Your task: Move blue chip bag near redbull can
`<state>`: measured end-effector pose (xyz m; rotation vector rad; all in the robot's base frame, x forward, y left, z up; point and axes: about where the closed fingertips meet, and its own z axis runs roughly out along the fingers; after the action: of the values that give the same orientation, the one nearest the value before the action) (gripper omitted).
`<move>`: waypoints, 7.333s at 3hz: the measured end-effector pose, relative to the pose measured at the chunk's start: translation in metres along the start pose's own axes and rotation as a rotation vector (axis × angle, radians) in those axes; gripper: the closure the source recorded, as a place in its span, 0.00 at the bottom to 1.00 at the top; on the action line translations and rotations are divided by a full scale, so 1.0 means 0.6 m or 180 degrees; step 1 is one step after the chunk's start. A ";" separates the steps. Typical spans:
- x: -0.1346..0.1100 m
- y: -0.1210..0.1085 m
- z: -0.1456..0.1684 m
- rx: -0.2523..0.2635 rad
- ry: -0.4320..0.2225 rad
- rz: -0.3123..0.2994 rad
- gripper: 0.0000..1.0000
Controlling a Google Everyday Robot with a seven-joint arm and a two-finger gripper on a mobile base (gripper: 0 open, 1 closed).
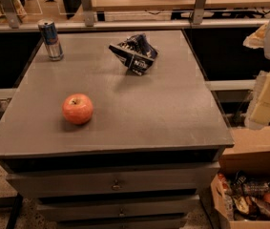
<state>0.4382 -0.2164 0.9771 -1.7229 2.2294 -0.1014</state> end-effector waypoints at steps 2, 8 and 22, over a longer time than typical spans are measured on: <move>-0.043 -0.039 0.021 0.0083 -0.0126 -0.0148 0.00; -0.295 -0.329 0.255 0.0182 -0.0530 -0.0274 0.00; -0.713 -0.365 0.319 0.0505 -0.1655 -0.1118 0.61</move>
Offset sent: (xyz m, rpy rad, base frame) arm 0.0803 0.0499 -0.0059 0.0439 -0.0879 0.1250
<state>0.7923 0.1587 0.9395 -1.7850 1.5034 0.0810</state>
